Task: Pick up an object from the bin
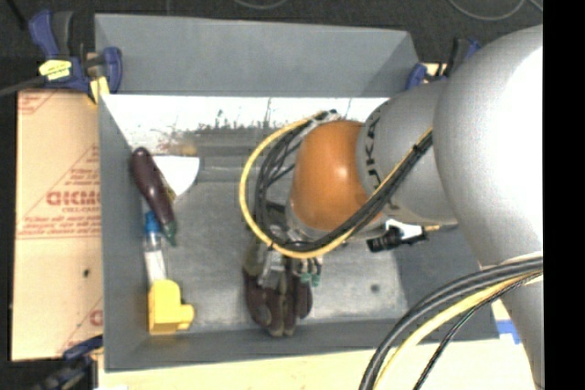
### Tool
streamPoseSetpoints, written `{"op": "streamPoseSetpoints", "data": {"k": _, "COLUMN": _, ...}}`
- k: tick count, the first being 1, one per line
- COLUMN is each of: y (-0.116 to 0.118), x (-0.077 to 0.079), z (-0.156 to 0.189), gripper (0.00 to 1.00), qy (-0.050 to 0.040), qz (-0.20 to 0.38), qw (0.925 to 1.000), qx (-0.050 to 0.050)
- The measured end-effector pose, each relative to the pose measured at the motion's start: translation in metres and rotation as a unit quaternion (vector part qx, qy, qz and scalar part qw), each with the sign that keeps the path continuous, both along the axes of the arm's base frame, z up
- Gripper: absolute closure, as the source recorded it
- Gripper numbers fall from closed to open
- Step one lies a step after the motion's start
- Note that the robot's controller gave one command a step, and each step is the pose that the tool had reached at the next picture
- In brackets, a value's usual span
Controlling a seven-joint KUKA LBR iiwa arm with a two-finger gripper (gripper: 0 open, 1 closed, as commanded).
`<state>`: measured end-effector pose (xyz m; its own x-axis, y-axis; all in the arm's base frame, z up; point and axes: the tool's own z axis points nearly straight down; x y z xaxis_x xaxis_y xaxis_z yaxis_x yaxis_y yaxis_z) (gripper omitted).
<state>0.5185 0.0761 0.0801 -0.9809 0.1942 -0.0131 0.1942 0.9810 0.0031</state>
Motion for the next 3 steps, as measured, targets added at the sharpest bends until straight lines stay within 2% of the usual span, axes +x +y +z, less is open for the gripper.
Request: {"op": "streamPoseSetpoints", "data": {"k": 3, "y": 0.0001, "x": 0.0000, "z": 0.0000, "gripper": 1.00, "qy": 0.0000, "qz": -0.001, "qw": 1.0000, "qx": 0.000}}
